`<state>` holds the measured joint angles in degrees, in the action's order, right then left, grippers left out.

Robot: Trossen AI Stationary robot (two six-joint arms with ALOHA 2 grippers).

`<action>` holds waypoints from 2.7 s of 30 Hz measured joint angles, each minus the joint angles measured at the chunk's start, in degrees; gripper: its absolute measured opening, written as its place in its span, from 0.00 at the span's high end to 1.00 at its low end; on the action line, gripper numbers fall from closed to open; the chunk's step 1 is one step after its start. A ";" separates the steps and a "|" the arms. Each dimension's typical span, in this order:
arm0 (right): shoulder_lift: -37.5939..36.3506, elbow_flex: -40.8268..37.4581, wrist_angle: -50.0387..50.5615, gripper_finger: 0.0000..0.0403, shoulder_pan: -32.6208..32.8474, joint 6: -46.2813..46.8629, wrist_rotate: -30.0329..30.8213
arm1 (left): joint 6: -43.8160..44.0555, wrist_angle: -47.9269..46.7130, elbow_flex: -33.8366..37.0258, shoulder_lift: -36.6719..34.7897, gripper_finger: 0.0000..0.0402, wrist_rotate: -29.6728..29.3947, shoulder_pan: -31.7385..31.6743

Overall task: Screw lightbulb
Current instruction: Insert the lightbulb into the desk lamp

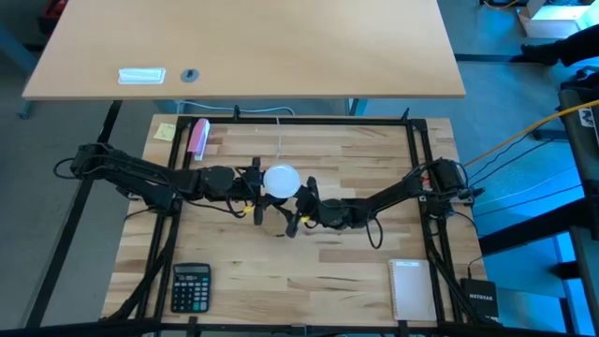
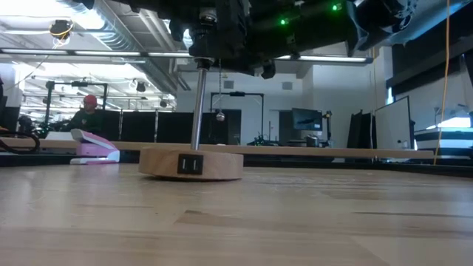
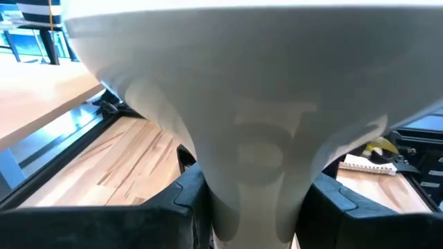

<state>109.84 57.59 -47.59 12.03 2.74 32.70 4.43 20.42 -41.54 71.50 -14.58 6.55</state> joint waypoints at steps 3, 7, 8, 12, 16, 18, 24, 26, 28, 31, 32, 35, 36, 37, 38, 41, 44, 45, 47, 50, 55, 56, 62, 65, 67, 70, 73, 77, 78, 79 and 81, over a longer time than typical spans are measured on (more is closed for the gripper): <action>0.05 0.30 0.15 0.60 -0.07 -0.93 -2.47 | -0.31 -0.20 0.00 -0.01 0.67 0.30 0.05; -0.25 0.13 0.25 0.62 -0.10 -1.99 -4.14 | -0.39 -0.41 0.02 -0.04 0.67 0.21 0.42; -0.62 -0.08 0.37 0.62 -0.06 -2.49 -4.90 | -0.47 -0.22 0.02 -0.04 0.67 0.42 0.70; -3.47 -1.12 1.85 0.62 -0.28 -5.70 -14.98 | -0.43 0.07 -0.02 -0.74 0.67 3.41 1.71; -6.46 -1.21 4.25 0.62 -1.40 -5.43 -27.44 | -1.19 0.59 -0.07 -2.31 0.67 8.35 2.57; -7.37 -1.21 4.64 0.62 -2.45 -4.73 -35.29 | -1.57 1.10 -0.13 -2.91 0.67 11.55 2.78; -7.54 -1.18 1.66 0.62 -5.66 -0.50 -55.26 | -3.21 4.51 -0.13 -2.58 0.67 16.29 2.85; -7.54 -1.15 1.21 0.62 -6.17 -0.09 -58.08 | -4.00 5.73 -0.12 -2.34 0.67 16.52 2.86; -7.54 -1.14 1.20 0.62 -6.49 -0.08 -59.55 | -5.02 6.59 -0.04 -2.01 0.67 16.94 2.86; -7.54 -1.12 1.14 0.62 -6.80 -0.15 -60.71 | -6.14 7.32 -0.02 -1.90 0.67 17.19 2.86; -7.54 -1.08 1.16 0.62 -6.80 -0.13 -60.22 | -6.33 7.48 -0.02 -1.76 0.67 17.20 2.86; -7.54 -1.05 2.60 0.62 -6.37 0.72 -54.00 | -6.11 7.20 0.05 -1.68 0.67 17.14 2.82; -7.54 -1.05 3.57 0.62 -6.21 1.54 -51.23 | -6.25 7.04 0.11 -1.66 0.67 16.82 2.78; -7.54 -1.02 4.28 0.62 -6.16 2.74 -49.47 | -6.73 6.93 0.12 -1.62 0.67 15.86 2.71; -7.55 -1.01 5.11 0.62 -6.16 3.09 -48.31 | -6.71 6.67 0.13 -1.62 0.67 15.53 2.64; -7.62 -0.83 6.77 0.50 -6.49 2.76 -46.61 | -6.76 6.17 0.17 -1.60 0.67 13.27 2.58; -7.80 -0.75 9.76 0.24 -6.97 3.23 -43.39 | -6.86 4.91 0.20 -1.53 0.67 10.67 2.55; -7.95 -0.71 11.17 0.16 -6.97 4.00 -41.24 | -6.86 4.46 0.20 -1.53 0.67 9.70 2.51; -8.07 -0.70 13.45 0.06 -7.00 4.36 -35.66 | -6.77 3.95 0.15 -1.55 0.67 8.02 2.51; -8.30 -0.71 16.48 0.07 -7.02 3.01 -30.23 | -6.66 3.00 0.15 -1.53 0.67 6.18 2.57; -10.28 -0.77 20.96 0.17 -6.99 2.61 -29.19 | -6.32 2.82 0.13 -1.55 0.67 4.82 2.49; -11.06 -0.77 22.44 0.19 -6.99 2.80 -29.12 | -6.22 2.79 0.13 -1.55 0.67 4.66 2.49; -14.34 -0.84 26.67 0.23 -4.49 2.13 -23.41 | -7.11 8.60 1.46 -0.63 0.67 2.45 3.06; -14.34 -0.86 26.80 0.23 -2.91 -0.01 -19.31 | -6.67 15.48 5.27 -0.85 0.67 1.37 3.29; -14.34 -0.92 27.12 0.23 -2.25 -0.22 -17.84 | -5.61 17.54 7.82 -1.71 0.67 1.21 3.32; -14.23 -0.96 26.78 0.23 -2.13 -0.63 -17.62 | -2.83 21.41 10.51 -1.91 0.67 0.47 3.20; -14.21 -0.99 24.73 0.23 -2.29 -1.72 -17.49 | -1.78 23.38 11.64 -0.62 0.67 0.37 3.17; -14.20 -1.01 23.22 0.23 -2.29 -3.07 -17.00 | -1.79 23.36 11.74 -0.01 0.67 -0.27 3.27; -14.14 -1.01 22.59 0.23 -2.29 -3.36 -16.78 | -1.83 23.20 11.74 0.00 0.67 -0.47 3.41; -14.14 -1.01 22.18 0.23 -2.29 -3.50 -16.77 | -1.95 23.03 11.74 0.00 0.67 -0.73 3.59; -14.24 -1.01 21.34 0.23 -2.29 -4.15 -16.77 | -2.33 23.00 11.74 0.02 0.67 -0.89 3.63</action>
<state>95.60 56.58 -26.25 9.74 -1.41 15.92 2.10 43.42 -29.80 71.53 -15.47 10.17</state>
